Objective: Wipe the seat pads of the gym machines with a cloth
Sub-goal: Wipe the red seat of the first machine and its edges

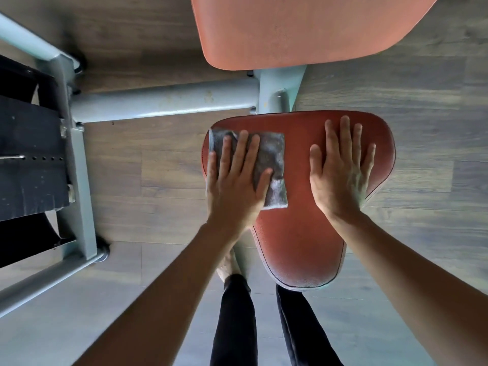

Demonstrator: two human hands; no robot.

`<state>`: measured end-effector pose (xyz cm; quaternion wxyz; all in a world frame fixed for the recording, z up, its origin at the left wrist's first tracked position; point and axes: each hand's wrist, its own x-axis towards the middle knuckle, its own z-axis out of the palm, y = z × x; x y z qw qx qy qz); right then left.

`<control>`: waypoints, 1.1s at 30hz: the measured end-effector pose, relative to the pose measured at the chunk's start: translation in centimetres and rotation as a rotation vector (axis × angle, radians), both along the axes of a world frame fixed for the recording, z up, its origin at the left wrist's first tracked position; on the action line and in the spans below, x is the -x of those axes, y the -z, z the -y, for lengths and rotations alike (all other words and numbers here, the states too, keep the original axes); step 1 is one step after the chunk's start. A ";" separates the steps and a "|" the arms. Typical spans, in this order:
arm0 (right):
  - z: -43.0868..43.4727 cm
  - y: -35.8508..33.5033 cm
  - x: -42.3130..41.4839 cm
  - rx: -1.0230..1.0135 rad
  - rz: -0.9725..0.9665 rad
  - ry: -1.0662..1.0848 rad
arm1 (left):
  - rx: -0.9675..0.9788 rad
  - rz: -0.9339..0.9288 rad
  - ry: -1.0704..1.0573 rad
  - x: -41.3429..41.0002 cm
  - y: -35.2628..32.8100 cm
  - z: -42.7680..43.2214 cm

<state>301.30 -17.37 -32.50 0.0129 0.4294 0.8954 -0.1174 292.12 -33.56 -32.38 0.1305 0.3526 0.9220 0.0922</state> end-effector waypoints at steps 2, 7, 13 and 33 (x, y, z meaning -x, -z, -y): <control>-0.1 0.1 -0.2 -0.010 0.003 0.005 | 0.022 -0.036 -0.075 1.4 0.5 -1.1; 0.0 -0.2 -0.1 0.028 0.000 0.003 | 0.018 0.001 -0.164 -5.2 -1.1 -0.9; -0.1 0.0 -0.1 0.003 -0.041 0.026 | -0.093 -0.056 0.354 0.4 -0.1 -1.3; -0.2 0.2 0.1 0.007 -0.010 0.029 | -0.055 -0.101 -0.014 3.2 1.3 -1.1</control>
